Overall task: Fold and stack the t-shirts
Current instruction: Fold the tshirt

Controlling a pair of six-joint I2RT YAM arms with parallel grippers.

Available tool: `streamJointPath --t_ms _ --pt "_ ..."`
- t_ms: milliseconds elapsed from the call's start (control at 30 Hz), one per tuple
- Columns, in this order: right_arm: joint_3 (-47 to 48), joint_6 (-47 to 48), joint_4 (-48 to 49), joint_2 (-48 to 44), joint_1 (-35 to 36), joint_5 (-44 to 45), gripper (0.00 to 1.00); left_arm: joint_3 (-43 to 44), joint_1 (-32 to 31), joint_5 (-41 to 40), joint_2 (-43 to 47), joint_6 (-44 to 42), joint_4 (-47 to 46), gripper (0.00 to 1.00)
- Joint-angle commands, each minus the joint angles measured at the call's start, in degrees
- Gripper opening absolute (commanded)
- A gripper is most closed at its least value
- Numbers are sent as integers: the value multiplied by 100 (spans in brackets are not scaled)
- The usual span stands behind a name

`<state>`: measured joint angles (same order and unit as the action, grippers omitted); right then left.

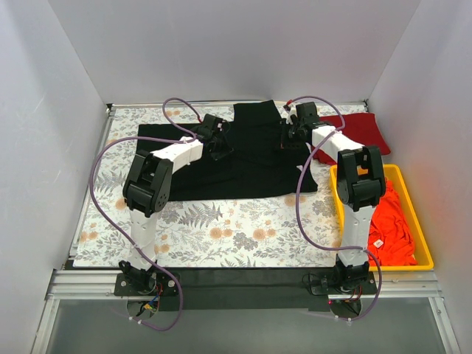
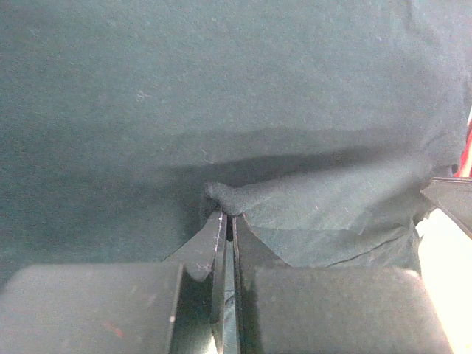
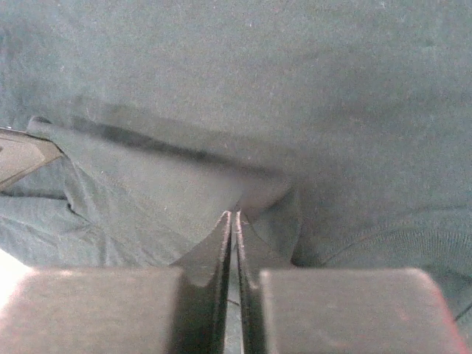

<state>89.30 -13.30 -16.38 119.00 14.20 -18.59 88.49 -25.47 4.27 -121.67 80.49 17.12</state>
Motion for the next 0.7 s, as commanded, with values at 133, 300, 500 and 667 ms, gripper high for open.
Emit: streamJointPath --t_ms 133,300,500,667 --pt "369 -93 135 10 -31 -92 28 151 130 -295 38 -182 -227 0" --pt "212 -339 214 -210 -31 -417 42 248 139 -295 -120 -279 -254 10" --pt "-517 -1067 634 -430 -13 -751 44 318 148 -357 -60 -428 -254 61" --pt "-1054 -1447 943 -466 -5 -804 41 29 148 -557 493 -551 -157 79"
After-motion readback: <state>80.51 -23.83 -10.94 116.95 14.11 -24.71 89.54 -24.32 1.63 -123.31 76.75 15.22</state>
